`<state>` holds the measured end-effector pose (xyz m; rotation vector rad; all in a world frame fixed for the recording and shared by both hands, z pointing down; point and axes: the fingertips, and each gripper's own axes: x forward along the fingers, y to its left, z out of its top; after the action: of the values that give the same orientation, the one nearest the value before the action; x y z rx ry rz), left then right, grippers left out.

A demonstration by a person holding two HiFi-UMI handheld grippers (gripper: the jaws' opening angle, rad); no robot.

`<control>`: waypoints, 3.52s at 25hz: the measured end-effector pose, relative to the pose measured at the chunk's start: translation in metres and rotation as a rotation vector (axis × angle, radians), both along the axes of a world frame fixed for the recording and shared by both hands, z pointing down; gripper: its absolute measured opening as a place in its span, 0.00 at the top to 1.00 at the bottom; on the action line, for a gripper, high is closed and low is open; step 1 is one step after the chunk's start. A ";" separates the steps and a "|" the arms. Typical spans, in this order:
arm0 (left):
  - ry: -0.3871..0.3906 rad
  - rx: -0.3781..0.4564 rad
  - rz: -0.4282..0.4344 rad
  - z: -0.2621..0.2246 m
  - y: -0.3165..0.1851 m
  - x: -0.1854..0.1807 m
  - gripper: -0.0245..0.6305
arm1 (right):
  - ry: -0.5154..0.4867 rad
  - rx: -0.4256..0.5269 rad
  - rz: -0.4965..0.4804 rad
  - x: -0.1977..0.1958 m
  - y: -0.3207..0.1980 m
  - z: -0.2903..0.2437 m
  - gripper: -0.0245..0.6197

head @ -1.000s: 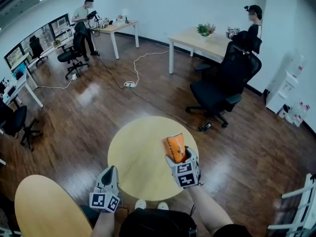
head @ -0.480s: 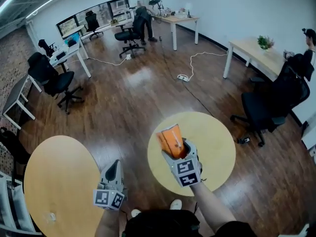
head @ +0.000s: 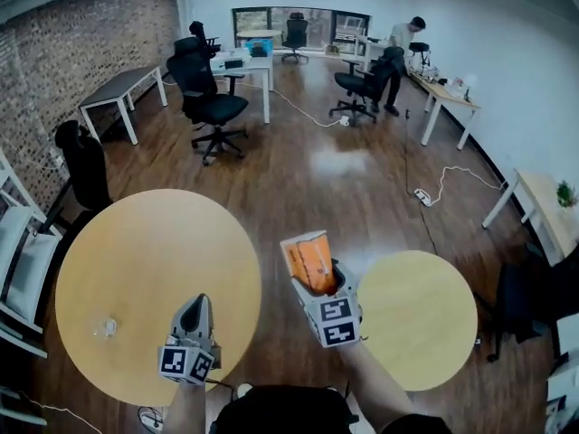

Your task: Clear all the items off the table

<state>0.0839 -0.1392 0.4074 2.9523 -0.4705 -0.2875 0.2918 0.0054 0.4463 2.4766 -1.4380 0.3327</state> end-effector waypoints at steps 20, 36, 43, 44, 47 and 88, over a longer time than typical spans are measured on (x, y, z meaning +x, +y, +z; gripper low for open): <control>-0.043 -0.126 -0.736 0.058 -0.137 -0.325 0.96 | 0.040 -0.251 -0.621 -0.222 -0.303 0.085 0.35; -0.159 -0.324 -0.907 0.113 -0.131 -0.332 0.96 | 0.004 -0.601 -0.619 -0.173 -0.334 0.243 0.34; -0.181 -0.381 -0.875 0.142 -0.130 -0.313 0.96 | 0.151 -0.617 -0.624 -0.181 -0.336 0.261 0.29; -0.190 -0.380 -0.867 0.145 -0.129 -0.314 0.96 | 0.152 -0.630 -0.630 -0.183 -0.335 0.263 0.27; -0.182 -0.371 -0.855 0.142 -0.134 -0.322 0.96 | 0.143 -0.708 -0.667 -0.187 -0.330 0.272 0.18; 0.054 -0.098 -0.333 0.018 -0.121 -0.219 0.96 | -0.014 0.227 -0.167 -0.128 -0.099 -0.026 0.96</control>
<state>-0.1354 -0.2599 0.4253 2.7539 -0.9412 -0.3658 0.1638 -0.0938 0.4205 2.5048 -1.7630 0.1618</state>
